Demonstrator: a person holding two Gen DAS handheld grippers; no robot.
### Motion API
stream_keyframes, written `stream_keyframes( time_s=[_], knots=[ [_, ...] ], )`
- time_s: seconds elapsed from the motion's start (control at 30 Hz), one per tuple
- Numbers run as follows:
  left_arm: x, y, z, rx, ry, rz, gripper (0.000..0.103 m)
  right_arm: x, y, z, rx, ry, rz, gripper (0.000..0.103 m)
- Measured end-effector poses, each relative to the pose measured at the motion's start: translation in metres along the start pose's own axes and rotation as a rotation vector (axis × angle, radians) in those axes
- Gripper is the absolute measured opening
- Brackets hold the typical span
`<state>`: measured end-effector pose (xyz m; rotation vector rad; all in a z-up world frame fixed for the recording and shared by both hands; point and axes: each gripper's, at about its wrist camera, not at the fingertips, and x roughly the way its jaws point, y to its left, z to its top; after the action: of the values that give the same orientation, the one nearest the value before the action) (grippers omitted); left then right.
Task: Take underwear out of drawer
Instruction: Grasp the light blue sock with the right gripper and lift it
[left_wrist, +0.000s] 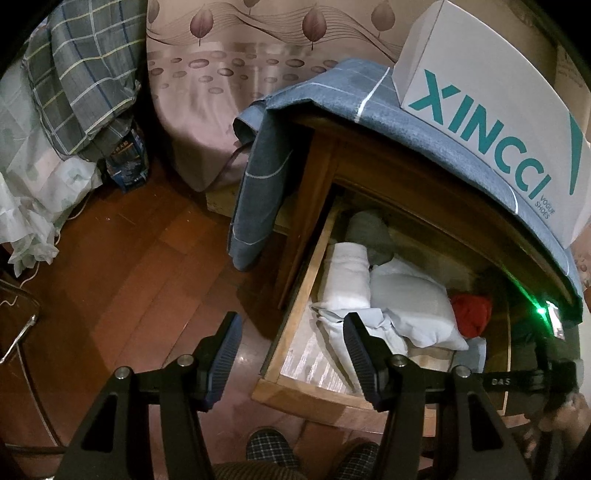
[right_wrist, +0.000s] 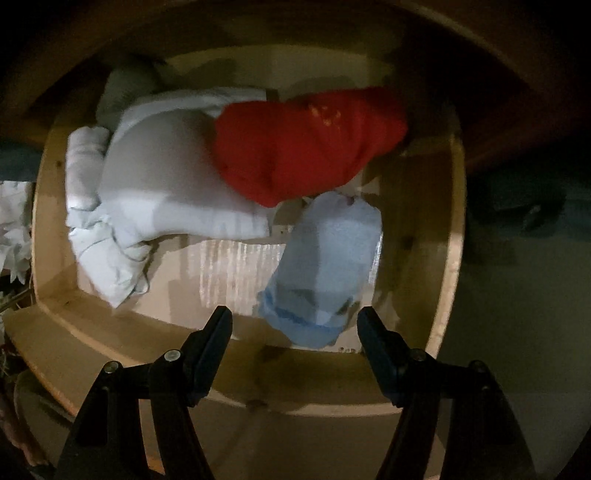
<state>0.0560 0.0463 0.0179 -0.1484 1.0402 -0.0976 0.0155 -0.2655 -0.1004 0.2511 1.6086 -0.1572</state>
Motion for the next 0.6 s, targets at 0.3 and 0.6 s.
stream_keyframes(
  time_s=[0.3, 0.6],
  knots=[
    [0.004, 0.002, 0.000, -0.015, 0.010, -0.007, 0.058, 0.026, 0.001, 0.028, -0.024, 0.088, -0.056, 0.070],
    [0.007, 0.001, 0.000, -0.012, 0.024, -0.002, 0.058, 0.039, 0.018, 0.045, -0.072, 0.120, -0.094, 0.072]
  ],
)
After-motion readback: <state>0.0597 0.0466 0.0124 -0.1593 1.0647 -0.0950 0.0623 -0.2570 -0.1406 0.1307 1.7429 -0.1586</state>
